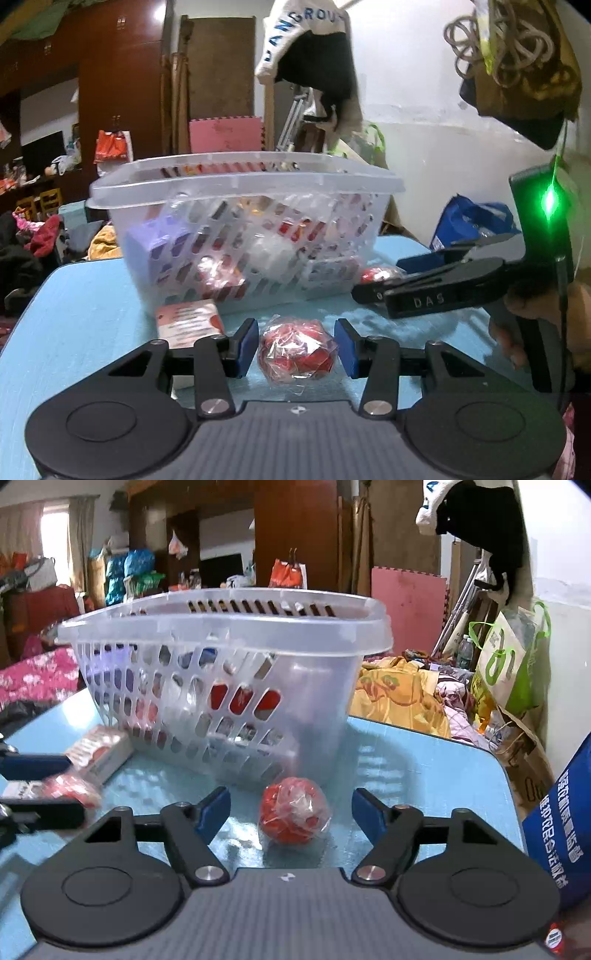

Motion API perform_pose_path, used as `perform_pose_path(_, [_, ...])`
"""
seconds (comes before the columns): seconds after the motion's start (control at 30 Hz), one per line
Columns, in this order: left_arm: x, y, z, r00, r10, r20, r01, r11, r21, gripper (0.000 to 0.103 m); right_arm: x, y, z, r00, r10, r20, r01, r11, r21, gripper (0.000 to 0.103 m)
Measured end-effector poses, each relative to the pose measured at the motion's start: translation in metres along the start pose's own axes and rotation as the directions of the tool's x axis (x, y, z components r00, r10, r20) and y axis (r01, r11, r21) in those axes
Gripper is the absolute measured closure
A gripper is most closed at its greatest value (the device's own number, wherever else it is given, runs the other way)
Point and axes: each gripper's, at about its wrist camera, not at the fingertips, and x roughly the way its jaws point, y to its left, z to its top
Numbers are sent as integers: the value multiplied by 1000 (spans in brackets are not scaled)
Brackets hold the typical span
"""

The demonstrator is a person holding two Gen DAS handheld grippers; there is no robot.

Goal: Organize objects
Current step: 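Grasp red-wrapped ball with left tool while right grasps red ball, then drop red balls into basket with both tools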

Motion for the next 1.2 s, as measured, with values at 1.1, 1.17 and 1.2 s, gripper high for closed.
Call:
perform_pose_path(1.1, [51,83,154,992,118,42,-111,984,-141,53,-14,37,132,969,8,247,7,998,-60,54])
perform_pose_path(1.17, [60,89,151,994,104,27,-98,983,-152,36,-9,33,127,973,8,230,3,999,-44,46])
perform_pose_path(1.2, [66,91,149,995,103,10,-100,983,-154,26,-9,31,125,972,-8,234,15,1000,-26,34])
